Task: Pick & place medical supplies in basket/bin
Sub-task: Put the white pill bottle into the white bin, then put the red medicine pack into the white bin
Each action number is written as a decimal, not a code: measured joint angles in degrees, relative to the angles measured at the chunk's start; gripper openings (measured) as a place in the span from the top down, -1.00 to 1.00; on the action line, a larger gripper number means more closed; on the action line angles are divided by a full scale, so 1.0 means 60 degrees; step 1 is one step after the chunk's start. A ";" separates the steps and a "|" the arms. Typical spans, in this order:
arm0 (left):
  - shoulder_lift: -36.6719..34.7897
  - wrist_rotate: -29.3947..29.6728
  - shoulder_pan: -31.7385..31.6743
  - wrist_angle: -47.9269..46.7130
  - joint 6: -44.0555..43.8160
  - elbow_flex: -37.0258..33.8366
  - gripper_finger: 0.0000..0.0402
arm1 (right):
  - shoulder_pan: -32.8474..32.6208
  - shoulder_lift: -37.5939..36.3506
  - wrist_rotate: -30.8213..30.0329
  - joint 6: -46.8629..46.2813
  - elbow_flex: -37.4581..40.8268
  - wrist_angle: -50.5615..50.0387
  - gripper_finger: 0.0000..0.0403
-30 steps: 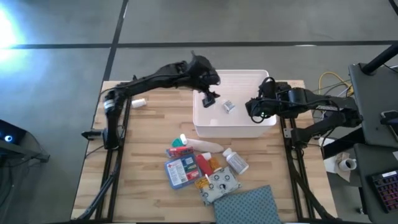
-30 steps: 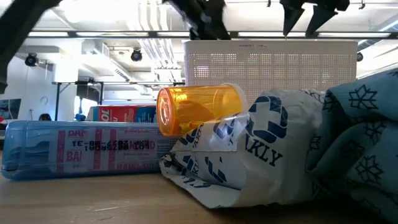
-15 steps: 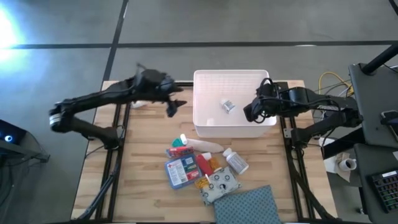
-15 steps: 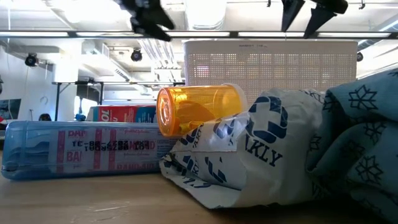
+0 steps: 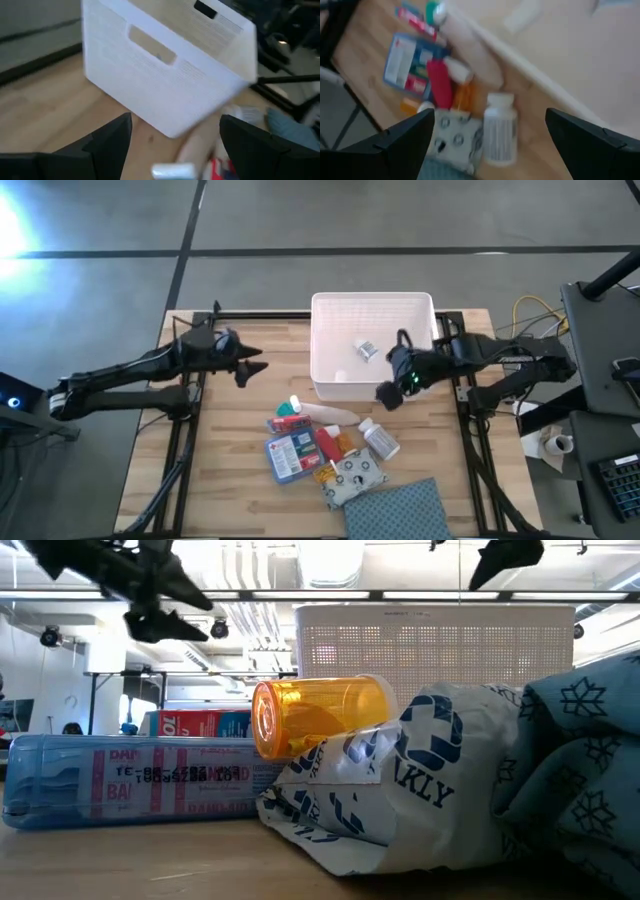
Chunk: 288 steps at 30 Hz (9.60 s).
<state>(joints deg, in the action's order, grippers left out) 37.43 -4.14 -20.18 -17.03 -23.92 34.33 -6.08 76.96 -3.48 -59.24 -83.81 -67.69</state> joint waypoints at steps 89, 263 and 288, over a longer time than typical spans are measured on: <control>-0.0492 -0.0874 0.0000 -0.0003 -0.1807 -0.1997 -0.39 | 0.0263 -0.1291 -0.5517 -0.2075 -0.0026 0.0407 -0.49; 0.6509 0.0170 0.3799 0.0745 0.1885 0.0096 -0.37 | 0.1926 -0.0742 -0.3331 0.1432 -0.0616 -0.0355 -0.83; 0.2554 0.1507 0.3789 -0.4225 0.1552 0.2428 0.99 | 0.1933 -0.0742 -0.3495 0.1494 -0.0029 -0.0369 -0.83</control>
<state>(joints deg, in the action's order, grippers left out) 52.76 4.90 2.55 -42.38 -14.61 48.90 5.52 72.51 -24.45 -50.28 -83.99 -69.91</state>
